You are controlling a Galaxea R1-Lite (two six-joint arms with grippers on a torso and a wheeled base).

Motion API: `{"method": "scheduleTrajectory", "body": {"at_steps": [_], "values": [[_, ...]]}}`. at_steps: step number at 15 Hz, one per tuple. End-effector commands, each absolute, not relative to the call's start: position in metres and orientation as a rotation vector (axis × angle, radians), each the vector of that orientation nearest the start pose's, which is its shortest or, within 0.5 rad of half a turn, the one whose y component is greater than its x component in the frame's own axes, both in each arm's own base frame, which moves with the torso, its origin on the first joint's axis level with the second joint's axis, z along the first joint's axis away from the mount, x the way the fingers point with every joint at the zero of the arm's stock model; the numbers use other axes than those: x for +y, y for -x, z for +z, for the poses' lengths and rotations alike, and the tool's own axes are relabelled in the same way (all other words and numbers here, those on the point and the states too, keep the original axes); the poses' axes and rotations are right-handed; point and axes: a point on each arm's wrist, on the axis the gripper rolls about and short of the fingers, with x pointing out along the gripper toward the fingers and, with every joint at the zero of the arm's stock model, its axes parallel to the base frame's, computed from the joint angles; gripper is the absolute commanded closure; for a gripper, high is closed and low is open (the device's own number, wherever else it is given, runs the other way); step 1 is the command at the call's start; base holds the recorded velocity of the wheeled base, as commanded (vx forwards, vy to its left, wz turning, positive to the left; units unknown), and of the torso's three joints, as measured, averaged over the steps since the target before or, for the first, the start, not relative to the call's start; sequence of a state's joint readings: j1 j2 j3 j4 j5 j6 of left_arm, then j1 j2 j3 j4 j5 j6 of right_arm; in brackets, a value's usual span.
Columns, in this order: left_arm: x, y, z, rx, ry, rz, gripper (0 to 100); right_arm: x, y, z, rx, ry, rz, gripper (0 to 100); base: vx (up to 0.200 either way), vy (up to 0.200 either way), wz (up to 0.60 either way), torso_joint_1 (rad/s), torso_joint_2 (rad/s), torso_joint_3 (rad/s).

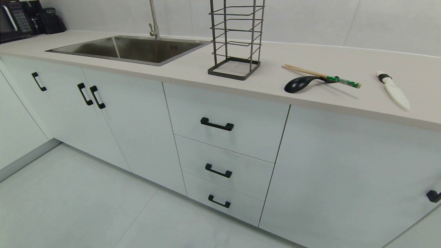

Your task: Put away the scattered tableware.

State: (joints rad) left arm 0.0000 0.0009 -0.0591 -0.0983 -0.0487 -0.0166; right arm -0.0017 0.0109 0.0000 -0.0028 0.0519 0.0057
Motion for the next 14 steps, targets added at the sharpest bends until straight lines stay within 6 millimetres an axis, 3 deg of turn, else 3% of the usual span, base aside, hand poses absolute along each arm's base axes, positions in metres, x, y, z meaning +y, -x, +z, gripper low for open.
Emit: {"method": "scheduleTrajectory", "body": {"at_steps": [1,4,6,10,14], "values": [[-0.002,0.053,0.192,-0.398,0.037,-0.039,0,0.001,0.022,0.076,0.009,-0.006,0.051,100,0.0,0.0,0.0,0.0,0.0,0.0],[-0.003,0.048,0.17,-0.147,-0.005,-0.117,0,0.001,0.022,0.076,0.008,-0.006,0.051,100,0.0,0.0,0.0,0.0,0.0,0.0],[-0.005,0.036,0.166,-0.018,-0.047,-0.204,0,0.001,0.022,0.076,0.009,-0.006,0.051,100,0.0,0.0,0.0,0.0,0.0,0.0],[-0.008,-0.009,0.17,0.155,-0.443,-0.42,0,0.001,0.022,0.076,0.009,-0.006,0.051,100,0.0,0.0,0.0,0.0,0.0,0.0],[-0.008,-0.035,0.161,0.246,-0.749,-0.507,0,0.001,0.022,0.076,0.009,-0.006,0.051,100,0.0,0.0,0.0,0.0,0.0,0.0]]}}
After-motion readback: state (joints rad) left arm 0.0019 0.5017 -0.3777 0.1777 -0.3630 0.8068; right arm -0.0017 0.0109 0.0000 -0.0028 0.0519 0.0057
